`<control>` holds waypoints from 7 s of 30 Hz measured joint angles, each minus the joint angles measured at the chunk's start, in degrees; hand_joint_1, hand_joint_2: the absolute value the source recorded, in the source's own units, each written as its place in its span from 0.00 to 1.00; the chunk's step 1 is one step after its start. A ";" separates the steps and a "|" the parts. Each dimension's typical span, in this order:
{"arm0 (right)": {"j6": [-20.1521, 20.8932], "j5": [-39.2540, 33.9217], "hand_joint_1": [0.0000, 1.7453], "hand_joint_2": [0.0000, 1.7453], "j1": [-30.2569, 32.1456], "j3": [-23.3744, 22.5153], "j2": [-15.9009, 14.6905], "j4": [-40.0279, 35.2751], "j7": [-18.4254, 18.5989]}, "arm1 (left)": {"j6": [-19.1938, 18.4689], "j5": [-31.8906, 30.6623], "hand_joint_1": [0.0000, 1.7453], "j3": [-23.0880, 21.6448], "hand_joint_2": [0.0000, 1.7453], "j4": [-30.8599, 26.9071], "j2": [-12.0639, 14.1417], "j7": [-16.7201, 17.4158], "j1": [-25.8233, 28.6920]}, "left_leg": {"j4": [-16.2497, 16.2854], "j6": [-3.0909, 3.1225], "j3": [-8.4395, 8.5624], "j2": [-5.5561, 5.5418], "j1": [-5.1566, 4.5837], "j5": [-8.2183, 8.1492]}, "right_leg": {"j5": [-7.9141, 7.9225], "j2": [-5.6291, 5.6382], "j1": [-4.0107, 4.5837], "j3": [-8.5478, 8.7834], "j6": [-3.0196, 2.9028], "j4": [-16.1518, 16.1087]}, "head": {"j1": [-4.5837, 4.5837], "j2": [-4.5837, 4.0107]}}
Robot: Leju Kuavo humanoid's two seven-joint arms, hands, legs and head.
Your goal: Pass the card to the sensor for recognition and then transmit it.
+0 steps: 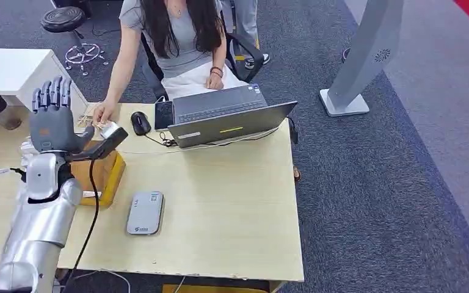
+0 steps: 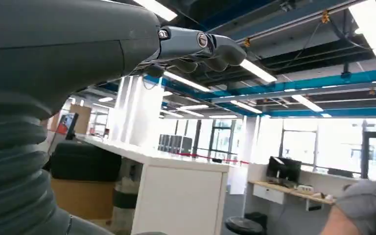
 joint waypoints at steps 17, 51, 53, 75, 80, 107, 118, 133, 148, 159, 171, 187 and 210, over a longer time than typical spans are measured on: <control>-2.32 -4.13 0.00 0.00 0.95 -6.17 0.63 -0.02 -0.72 | -7.85 3.41 0.00 0.00 1.00 -34.68 -1.24 -2.63 37.27 | -0.02 0.11 0.06 0.20 0.00 -0.37 | -0.34 0.10 -0.01 0.05 0.10 -0.03 | 0.00 0.00; -0.37 0.26 0.00 0.00 0.67 -8.44 0.63 -0.09 -0.85 | -21.66 4.90 0.00 8.90 1.00 -15.47 3.98 5.39 25.40 | -0.02 0.07 0.15 0.01 -0.03 -0.19 | -0.22 0.03 0.00 0.15 0.08 -0.01 | -0.02 0.00; -0.37 0.26 0.00 0.00 0.67 -8.44 0.63 -0.09 -0.85 | -21.66 4.90 0.00 8.90 1.00 -15.03 3.98 5.39 25.21 | -0.02 0.07 0.14 0.01 -0.02 -0.20 | -0.22 0.03 0.00 0.14 0.08 -0.01 | -0.02 0.00; -0.20 1.35 0.00 0.00 0.66 -8.42 0.61 -0.09 -0.68 | -22.56 3.83 0.00 8.83 1.00 -12.91 2.23 5.68 22.56 | -0.01 0.05 0.16 0.02 -0.01 -0.20 | -0.22 0.04 0.00 0.14 0.07 -0.01 | -0.02 0.00; -0.20 1.35 0.00 0.00 0.66 -8.39 0.61 -0.09 -0.68 | -22.47 3.83 0.00 8.31 1.00 -12.43 1.44 5.24 21.83 | -0.01 0.05 0.16 0.02 -0.01 -0.20 | -0.22 0.05 -0.01 0.13 0.07 -0.01 | -0.02 0.00; 0.52 2.43 0.00 0.00 0.61 -8.39 0.61 -0.09 -0.33 | -23.82 6.43 1.00 4.85 1.00 -11.93 0.68 5.24 19.57 | -0.01 0.05 0.16 0.04 -0.01 -0.20 | -0.22 0.08 0.00 0.12 0.07 -0.01 | -0.04 0.00; 0.57 2.45 0.00 0.00 0.60 -8.39 0.61 -0.09 -0.11 | -23.82 6.60 1.00 4.55 1.00 -11.86 0.68 5.26 19.57 | -0.01 0.05 0.16 0.04 -0.01 -0.20 | -0.22 0.08 0.00 0.13 0.07 -0.01 | -0.02 0.00; 0.70 3.12 0.00 0.00 0.60 -8.39 0.61 -0.11 -0.11 | -24.98 7.63 1.00 4.44 1.00 -11.60 0.79 5.61 19.54 | -0.01 0.05 0.16 0.04 -0.01 -0.20 | -0.22 0.08 0.00 0.13 0.07 -0.01 | -0.04 0.00; 0.76 3.76 0.00 0.00 0.59 -8.61 0.57 -0.11 -0.09 | -24.68 8.83 1.00 4.31 1.00 -11.14 1.09 5.31 19.21 | -0.01 0.05 0.16 0.04 -0.01 -0.20 | -0.22 0.08 0.00 0.12 0.07 -0.01 | -0.04 0.00; 0.39 3.54 0.00 0.00 0.63 -10.12 0.55 -0.11 -0.13 | -21.77 8.99 0.00 0.63 1.00 -18.36 0.92 1.35 21.32 | -0.01 0.05 0.15 0.03 -0.02 -0.21 | -0.22 0.08 -0.01 0.13 0.07 -0.01 | -0.02 0.00; 0.17 3.12 0.00 0.00 0.65 -12.53 0.61 -0.11 -0.92 | -20.20 8.24 0.00 -6.88 1.00 -32.02 2.12 0.80 27.08 | -0.01 0.07 0.15 0.04 -0.01 -0.22 | -0.23 0.07 -0.01 0.13 0.08 -0.01 | -0.04 0.00; 0.15 3.15 0.00 0.00 0.64 -12.87 0.63 -0.11 -1.03 | -19.80 8.42 0.00 -7.76 1.00 -33.87 2.71 0.28 27.90 | -0.01 0.07 0.15 0.03 -0.02 -0.22 | -0.23 0.06 -0.01 0.14 0.08 0.00 | -0.02 0.00; 0.41 4.26 0.00 1.00 0.63 -13.75 0.63 -0.11 -1.03 | -23.93 8.62 0.00 -7.71 0.00 -32.71 5.94 4.61 27.89 | -0.01 0.06 0.14 0.02 -0.01 -0.21 | -0.23 0.05 -0.01 0.14 0.08 0.00 | -0.02 0.00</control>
